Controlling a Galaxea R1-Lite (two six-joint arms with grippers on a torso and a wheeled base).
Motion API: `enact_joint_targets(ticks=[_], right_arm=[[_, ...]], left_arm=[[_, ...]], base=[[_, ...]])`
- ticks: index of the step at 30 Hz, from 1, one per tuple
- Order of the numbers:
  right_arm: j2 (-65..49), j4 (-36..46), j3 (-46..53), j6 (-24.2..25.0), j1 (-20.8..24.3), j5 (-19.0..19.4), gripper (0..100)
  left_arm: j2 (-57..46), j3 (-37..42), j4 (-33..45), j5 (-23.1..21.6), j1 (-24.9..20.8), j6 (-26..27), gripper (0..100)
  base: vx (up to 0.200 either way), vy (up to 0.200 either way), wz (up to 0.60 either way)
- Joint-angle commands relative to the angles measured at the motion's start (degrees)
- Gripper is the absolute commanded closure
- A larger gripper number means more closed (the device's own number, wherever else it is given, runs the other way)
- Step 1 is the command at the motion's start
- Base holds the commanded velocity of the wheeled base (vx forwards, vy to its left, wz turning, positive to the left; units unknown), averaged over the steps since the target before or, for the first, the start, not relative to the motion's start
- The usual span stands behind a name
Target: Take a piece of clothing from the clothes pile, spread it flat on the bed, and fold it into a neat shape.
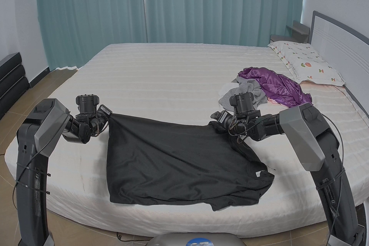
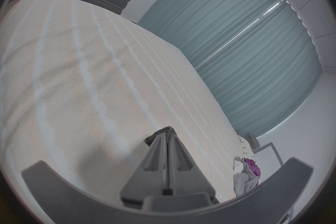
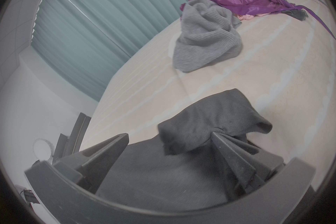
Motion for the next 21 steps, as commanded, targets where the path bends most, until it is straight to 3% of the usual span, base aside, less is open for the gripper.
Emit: enact_joint_targets(ticks=[1, 5, 11, 16, 21], right_arm=[[6.6, -9.1, -4.0, -0.7, -3.4, -1.5, 0], [6.1, -18.4, -4.0, -1.0, -4.4, -2.9, 0], [1.9, -24.5, -4.0, -2.7, -5.0, -3.4, 0], [-1.4, -24.0, -4.0, -2.6, -4.6, -3.4, 0], [-5.1, -24.1, 7.8, -2.1, -2.3, -2.5, 0]], left_arm=[[0.0, 0.2, 0.0, 0.0, 0.0, 0.0, 100], [0.0, 0.3, 0.0, 0.0, 0.0, 0.0, 100], [-0.1, 0.3, -0.1, 0.0, 0.0, 0.0, 100], [0.0, 0.4, 0.0, 0.0, 0.0, 0.0, 100], [0.1, 0.4, 0.0, 0.0, -0.1, 0.0, 100]], base=[[0.0, 0.0, 0.0], [0.0, 0.0, 0.0], [0.0, 0.0, 0.0], [0.0, 0.0, 0.0], [0.0, 0.0, 0.0]])
